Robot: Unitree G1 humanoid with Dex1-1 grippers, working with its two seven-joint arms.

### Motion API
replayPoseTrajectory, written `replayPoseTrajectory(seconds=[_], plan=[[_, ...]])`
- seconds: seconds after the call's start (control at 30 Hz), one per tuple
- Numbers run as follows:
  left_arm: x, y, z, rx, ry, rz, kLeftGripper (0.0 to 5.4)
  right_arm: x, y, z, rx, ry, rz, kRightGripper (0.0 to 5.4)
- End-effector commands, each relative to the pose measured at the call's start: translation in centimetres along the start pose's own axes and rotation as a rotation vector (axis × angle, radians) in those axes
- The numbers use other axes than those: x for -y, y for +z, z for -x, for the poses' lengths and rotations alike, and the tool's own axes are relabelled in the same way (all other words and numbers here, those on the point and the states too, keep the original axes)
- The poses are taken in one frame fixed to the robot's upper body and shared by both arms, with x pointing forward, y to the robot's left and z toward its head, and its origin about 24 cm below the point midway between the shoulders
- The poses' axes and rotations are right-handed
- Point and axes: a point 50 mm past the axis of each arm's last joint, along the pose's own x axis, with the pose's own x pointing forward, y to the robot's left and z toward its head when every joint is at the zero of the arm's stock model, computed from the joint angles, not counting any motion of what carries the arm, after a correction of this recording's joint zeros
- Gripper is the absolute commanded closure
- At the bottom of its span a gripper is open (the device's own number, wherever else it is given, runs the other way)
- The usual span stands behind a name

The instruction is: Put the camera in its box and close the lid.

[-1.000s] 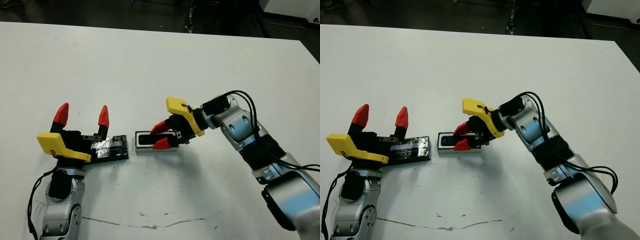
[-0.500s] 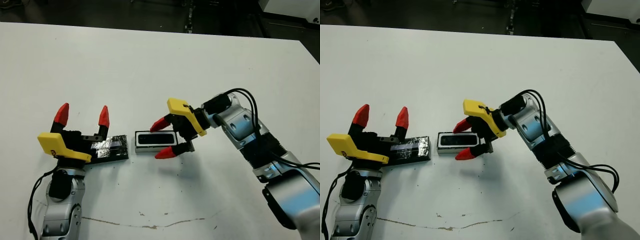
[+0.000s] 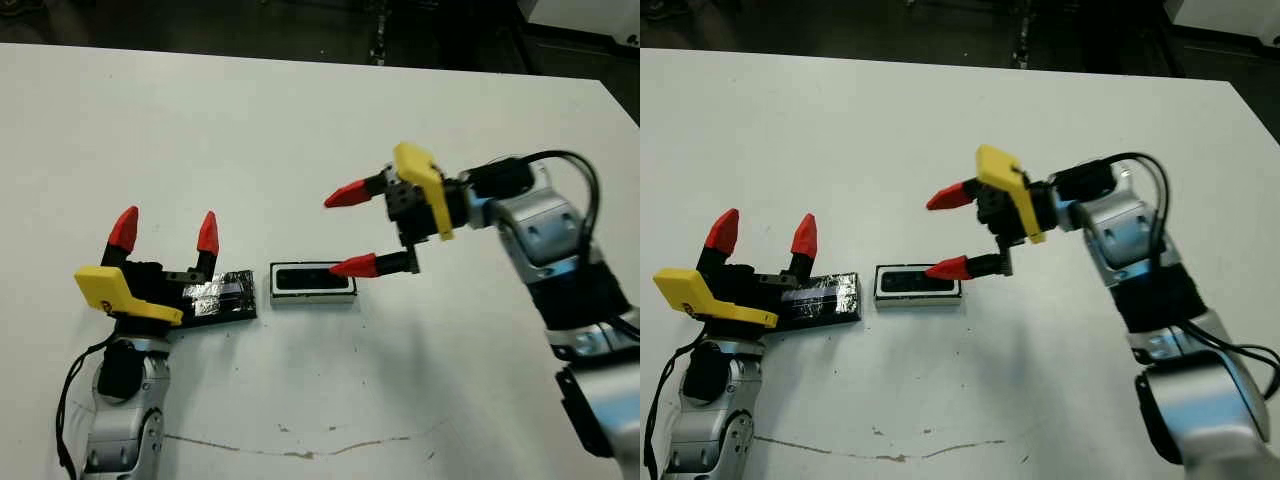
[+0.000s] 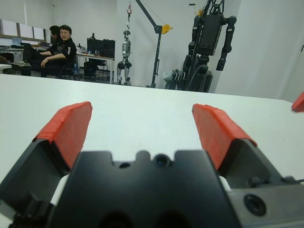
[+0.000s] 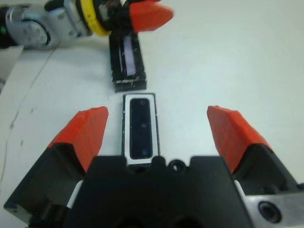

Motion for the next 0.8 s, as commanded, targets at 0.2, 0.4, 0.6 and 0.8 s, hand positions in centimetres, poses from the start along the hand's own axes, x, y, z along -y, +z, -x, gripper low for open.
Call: replayPoseTrajectory(seconds=[0.2, 0.4, 0.6, 0.8], plan=[[-0.3, -0.2, 0.3, -0.016, -0.001, -0.013, 0.00, -1.6, -2.0, 4.0, 0.148, -0.353, -0.088, 0.01], [-0.3, 0.0, 0.1, -0.016, -0.011, -0.012, 0.00, -3.5, -5.1, 5.4, 0.227, -0.731, -0.221, 0.45], [-0.9, 0.9, -0.1, -0.014, -0.033, -0.059, 0.00, -6.1, -7.3, 5.7, 0.309, -0.916, -0.344, 1.44], [-2.7, 2.8, -0.7, 0.004, -0.131, -0.177, 0.00, -7.9, -8.3, 5.3, 0.382, -1.022, -0.410, 2.37]])
